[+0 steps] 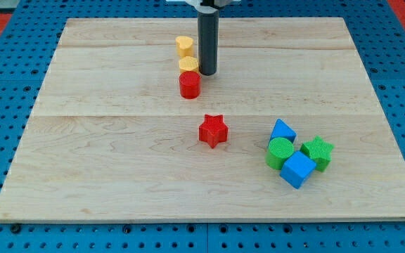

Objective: Move the red star to the bottom of the red circle

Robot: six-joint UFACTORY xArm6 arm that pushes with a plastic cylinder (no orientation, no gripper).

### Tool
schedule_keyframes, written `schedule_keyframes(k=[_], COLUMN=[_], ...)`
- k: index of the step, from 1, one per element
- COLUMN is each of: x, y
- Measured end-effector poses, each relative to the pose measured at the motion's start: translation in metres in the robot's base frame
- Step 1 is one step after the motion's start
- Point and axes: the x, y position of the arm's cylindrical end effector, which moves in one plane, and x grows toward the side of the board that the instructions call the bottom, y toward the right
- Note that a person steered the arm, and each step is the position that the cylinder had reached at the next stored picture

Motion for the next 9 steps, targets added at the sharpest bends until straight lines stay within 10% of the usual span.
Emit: schedule_keyframes(k=[5, 7, 9], x=[0.1, 0.168, 0.11], y=[0.105, 0.052, -0.011])
